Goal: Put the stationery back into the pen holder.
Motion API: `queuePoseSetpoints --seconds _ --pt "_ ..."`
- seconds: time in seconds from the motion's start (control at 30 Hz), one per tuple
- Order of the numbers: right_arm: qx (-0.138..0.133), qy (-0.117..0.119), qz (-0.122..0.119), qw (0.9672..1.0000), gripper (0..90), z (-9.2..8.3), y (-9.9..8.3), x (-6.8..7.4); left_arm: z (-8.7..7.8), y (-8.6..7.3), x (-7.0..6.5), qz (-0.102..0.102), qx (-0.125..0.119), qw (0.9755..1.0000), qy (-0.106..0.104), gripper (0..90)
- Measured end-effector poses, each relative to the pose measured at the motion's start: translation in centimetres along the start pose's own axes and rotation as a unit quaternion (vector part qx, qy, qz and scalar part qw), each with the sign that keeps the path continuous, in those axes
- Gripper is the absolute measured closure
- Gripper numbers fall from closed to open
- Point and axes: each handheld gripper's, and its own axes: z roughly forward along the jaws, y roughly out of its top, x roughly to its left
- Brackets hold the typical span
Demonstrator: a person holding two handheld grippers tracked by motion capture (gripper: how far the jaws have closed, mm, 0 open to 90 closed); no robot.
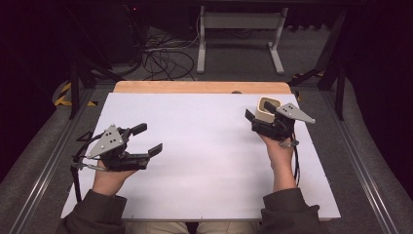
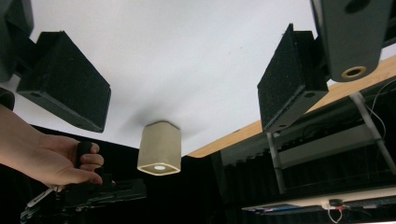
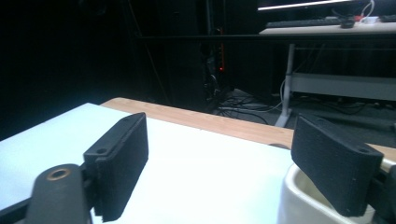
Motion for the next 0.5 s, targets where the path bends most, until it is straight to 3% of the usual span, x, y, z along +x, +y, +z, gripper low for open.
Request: queuePoseSetpoints --seconds 0.5 --pt "-0.005 0.045 -0.003 0.999 10.7 -1.6 0.0 1.8 -0.1 0.0 0.0 0.001 0.0 1.0 0.001 18.1"
